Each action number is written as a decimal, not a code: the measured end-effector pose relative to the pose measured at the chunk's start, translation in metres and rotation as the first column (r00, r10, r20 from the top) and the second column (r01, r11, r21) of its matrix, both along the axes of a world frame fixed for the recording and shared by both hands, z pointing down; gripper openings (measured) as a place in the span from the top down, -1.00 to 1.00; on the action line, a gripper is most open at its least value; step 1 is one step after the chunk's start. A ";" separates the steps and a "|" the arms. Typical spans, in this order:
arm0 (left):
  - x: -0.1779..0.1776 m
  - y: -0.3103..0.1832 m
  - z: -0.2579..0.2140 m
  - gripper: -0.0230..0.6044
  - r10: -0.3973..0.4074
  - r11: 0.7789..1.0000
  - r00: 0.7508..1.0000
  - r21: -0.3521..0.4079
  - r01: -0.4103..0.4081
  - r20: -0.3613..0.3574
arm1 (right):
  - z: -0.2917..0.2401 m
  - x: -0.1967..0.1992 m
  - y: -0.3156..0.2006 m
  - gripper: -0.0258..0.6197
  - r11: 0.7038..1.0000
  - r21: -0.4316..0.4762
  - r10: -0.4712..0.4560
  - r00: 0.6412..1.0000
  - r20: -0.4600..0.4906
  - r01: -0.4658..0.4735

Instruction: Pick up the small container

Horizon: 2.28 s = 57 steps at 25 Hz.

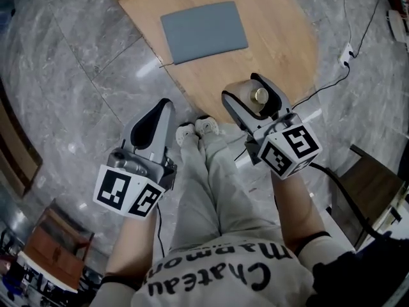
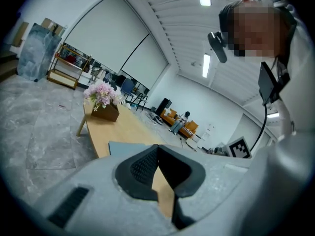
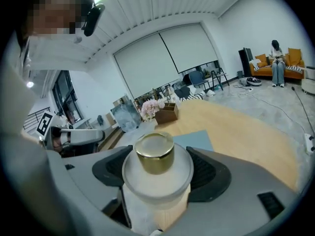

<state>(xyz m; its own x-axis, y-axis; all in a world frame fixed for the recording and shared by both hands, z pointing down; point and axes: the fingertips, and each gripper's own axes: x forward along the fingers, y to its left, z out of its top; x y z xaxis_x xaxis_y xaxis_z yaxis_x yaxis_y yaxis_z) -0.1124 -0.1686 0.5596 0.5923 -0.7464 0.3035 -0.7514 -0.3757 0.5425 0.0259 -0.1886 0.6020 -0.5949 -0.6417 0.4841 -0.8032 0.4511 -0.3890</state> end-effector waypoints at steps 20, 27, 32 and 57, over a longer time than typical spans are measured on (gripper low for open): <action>-0.001 -0.029 -0.313 0.88 0.000 0.917 0.994 0.396 -0.045 0.112 | -0.337 -0.016 -0.044 -0.10 0.917 0.397 -0.037 0.981 0.189 -0.042; 0.013 -0.012 -0.406 0.88 0.007 0.847 0.996 0.530 -0.052 0.086 | -0.451 -0.010 -0.028 -0.10 0.823 0.567 -0.092 0.975 0.201 -0.040; 0.020 0.000 -0.447 0.88 0.008 0.806 0.999 0.591 -0.035 0.048 | -0.504 -0.002 -0.006 -0.10 0.764 0.645 -0.142 0.969 0.204 -0.024; 0.064 0.027 -0.468 0.88 0.027 0.746 1.000 0.665 -0.026 0.009 | -0.526 0.048 0.017 -0.10 0.713 0.690 -0.121 0.947 0.297 -0.125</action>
<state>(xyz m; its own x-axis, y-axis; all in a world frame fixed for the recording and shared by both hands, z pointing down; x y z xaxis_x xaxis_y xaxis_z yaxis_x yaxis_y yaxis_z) -0.0486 -0.1420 0.0921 0.6151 -0.7427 -0.2646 -0.7350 -0.6616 0.1486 0.0740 -0.1717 0.0760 -0.6262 -0.7198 -0.2997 -0.7022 0.6877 -0.1844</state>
